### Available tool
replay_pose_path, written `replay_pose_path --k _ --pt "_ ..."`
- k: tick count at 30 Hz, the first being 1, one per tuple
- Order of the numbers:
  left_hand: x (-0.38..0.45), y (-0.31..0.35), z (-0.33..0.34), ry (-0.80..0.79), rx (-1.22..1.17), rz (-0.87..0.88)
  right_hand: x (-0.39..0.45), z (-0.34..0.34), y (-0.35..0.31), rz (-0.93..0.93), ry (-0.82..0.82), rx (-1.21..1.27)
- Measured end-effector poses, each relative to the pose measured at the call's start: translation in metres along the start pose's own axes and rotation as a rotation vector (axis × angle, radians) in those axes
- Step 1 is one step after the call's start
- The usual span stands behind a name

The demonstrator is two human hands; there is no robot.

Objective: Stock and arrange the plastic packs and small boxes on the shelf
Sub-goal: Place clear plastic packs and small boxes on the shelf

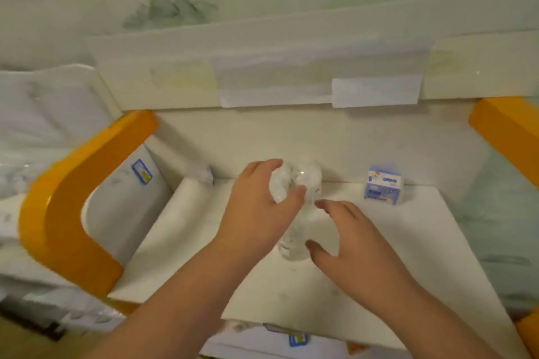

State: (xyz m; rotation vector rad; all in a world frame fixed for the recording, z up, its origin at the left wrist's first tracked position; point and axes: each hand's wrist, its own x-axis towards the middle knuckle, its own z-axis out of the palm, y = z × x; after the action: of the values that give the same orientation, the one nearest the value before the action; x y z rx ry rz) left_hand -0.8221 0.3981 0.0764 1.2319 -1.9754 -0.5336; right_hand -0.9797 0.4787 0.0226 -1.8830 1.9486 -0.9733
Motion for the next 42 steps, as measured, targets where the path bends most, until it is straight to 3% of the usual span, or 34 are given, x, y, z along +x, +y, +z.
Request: replay_pose_path --k 7,14,18,24,34,42 --pt "-0.071 -0.098 -0.129 0.128 0.352 -0.039 0.007 0.053 -0.092 -0.14 -0.047 0.013" --pt "-0.172 -0.177 -0.236 0.158 0.277 -0.131 -0.021 0.151 -0.225 -0.269 -0.208 0.012" --pt "-0.22 -0.23 -0.304 0.21 0.283 -0.269 -0.037 0.205 -0.291 -0.319 -0.222 0.025" --pt "-0.264 -0.283 -0.38 0.225 0.313 -0.315 -0.048 0.266 -0.367 -0.368 -0.261 0.037" --pt "-0.231 -0.357 -0.409 0.217 0.336 -0.306 -0.009 0.332 -0.394 -0.345 -0.259 0.026" --pt "-0.129 -0.424 -0.439 0.175 0.419 -0.25 0.105 0.405 -0.413 -0.239 -0.201 0.116"
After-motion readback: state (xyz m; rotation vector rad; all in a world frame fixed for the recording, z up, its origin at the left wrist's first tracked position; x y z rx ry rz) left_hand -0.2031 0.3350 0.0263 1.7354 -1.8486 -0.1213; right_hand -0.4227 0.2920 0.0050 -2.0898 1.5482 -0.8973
